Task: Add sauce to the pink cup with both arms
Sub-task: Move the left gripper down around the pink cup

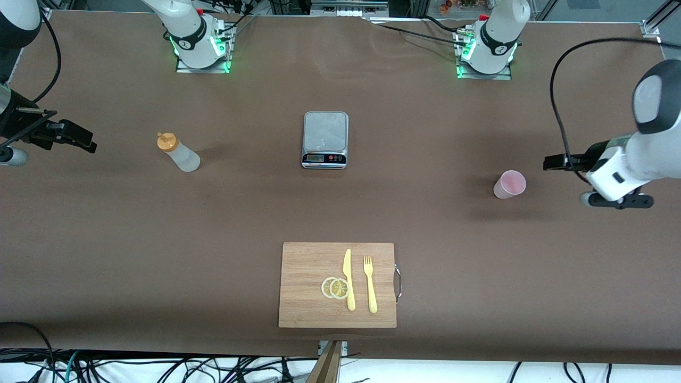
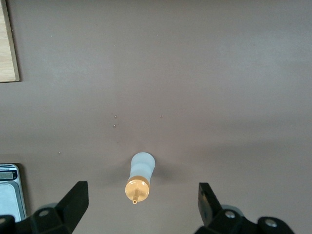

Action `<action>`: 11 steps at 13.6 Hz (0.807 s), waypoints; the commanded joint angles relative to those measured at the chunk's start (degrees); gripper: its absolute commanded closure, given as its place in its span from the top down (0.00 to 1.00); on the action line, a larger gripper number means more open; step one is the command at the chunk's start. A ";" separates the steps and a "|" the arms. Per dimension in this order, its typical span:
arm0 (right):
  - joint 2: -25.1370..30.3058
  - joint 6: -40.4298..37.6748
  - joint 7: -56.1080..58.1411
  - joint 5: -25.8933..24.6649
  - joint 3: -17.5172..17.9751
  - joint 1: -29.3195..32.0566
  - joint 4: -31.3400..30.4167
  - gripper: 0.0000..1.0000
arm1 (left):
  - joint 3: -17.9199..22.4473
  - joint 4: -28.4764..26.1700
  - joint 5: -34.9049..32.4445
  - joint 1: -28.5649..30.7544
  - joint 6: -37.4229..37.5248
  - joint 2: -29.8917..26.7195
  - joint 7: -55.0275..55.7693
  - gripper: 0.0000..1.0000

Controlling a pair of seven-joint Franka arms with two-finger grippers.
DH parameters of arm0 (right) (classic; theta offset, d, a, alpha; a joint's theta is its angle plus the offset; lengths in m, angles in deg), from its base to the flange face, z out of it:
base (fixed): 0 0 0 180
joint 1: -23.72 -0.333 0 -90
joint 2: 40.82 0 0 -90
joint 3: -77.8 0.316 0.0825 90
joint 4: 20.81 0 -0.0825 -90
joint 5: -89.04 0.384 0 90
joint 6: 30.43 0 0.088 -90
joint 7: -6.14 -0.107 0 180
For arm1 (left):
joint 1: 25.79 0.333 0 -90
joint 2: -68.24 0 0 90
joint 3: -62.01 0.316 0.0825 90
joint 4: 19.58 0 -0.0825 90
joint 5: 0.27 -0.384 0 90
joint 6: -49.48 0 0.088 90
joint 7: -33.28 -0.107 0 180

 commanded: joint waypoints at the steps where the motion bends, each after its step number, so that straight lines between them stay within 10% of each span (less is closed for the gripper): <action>1: 0.34 0.20 0.04 0.82 0.15 0.15 -0.06 1.00 | 0.49 -11.48 -0.18 0.88 -10.40 -1.53 -2.95 1.00; 11: 0.34 0.20 0.04 0.82 0.15 0.15 -0.06 1.00 | 2.96 -26.01 -0.10 1.06 -31.44 0.14 -6.56 0.99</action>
